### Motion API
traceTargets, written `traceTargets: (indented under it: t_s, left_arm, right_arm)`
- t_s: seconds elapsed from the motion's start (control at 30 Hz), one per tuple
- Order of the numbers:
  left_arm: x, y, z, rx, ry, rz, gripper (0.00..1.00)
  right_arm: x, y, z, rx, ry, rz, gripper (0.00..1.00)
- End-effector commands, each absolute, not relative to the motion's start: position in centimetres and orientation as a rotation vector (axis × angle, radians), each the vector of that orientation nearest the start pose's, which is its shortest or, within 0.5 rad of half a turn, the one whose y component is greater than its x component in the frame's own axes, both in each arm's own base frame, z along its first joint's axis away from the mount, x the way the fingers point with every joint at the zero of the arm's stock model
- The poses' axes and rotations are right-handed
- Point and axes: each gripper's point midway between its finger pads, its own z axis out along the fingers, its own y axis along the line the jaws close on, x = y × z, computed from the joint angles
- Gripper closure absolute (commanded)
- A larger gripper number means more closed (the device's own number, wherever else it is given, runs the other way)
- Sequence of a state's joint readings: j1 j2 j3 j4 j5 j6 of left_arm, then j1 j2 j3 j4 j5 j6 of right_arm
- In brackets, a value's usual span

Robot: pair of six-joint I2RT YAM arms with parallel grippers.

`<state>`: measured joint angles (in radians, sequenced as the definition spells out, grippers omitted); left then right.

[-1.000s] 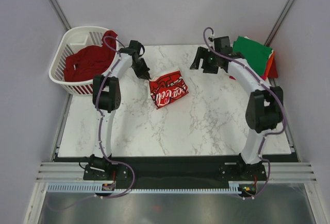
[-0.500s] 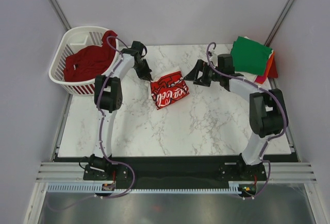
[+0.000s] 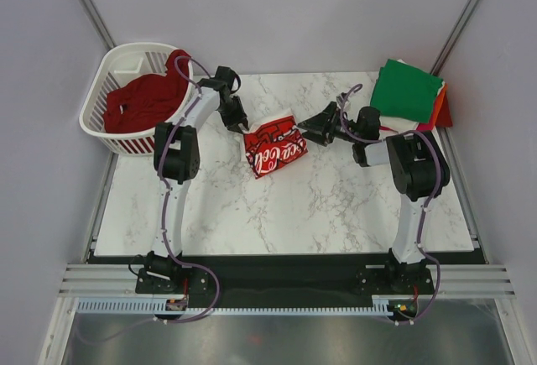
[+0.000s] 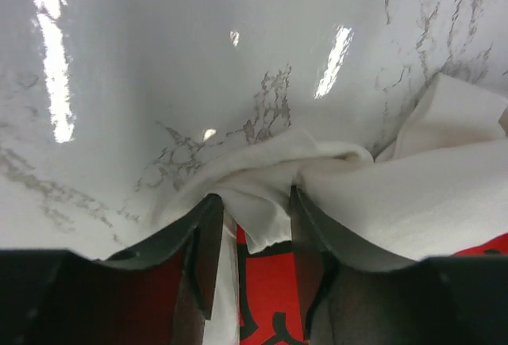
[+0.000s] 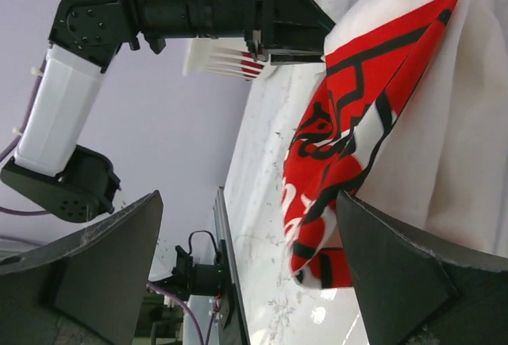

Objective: Fold and stack the t-shirts
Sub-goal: Fold the tshirt

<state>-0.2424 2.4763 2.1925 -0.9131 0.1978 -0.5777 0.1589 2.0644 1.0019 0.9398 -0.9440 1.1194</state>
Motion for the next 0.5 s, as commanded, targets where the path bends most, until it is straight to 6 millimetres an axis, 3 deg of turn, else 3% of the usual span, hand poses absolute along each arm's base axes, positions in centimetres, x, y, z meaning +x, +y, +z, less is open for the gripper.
traceTargets:
  t_s: [0.0, 0.07, 0.13, 0.17, 0.2, 0.33, 0.47]
  left_arm:
    - [51.2, -15.0, 7.0, -0.310, 2.700, -0.181, 0.50]
    - [51.5, -12.8, 9.5, -0.321, 2.640, -0.054, 0.39]
    - [51.6, -12.1, 11.6, -0.327, 2.594, -0.017, 0.38]
    - [51.7, -12.2, 13.6, -0.331, 2.549, -0.024, 0.39]
    - [51.7, -12.5, 14.7, -0.329, 2.527, -0.048, 0.44]
    - [52.3, -17.1, 18.6, -0.203, 2.437, -0.271, 0.53]
    - [51.9, -23.7, 20.8, -0.019, 2.395, -0.564, 0.53]
  right_arm:
    - [41.8, 23.9, 15.7, -0.015, 1.802, 1.799, 0.02]
    - [41.6, 23.8, 15.7, -0.006, 1.792, 1.821, 0.02]
    - [41.6, 23.9, 15.5, 0.002, 1.797, 1.828, 0.02]
    - [41.5, 23.9, 15.3, 0.005, 1.801, 1.829, 0.02]
    - [41.5, 23.9, 15.1, 0.009, 1.806, 1.829, 0.02]
    - [41.7, 23.9, 14.6, 0.024, 1.816, 1.828, 0.02]
    - [42.5, 23.2, 13.9, 0.057, 1.833, 1.793, 0.02]
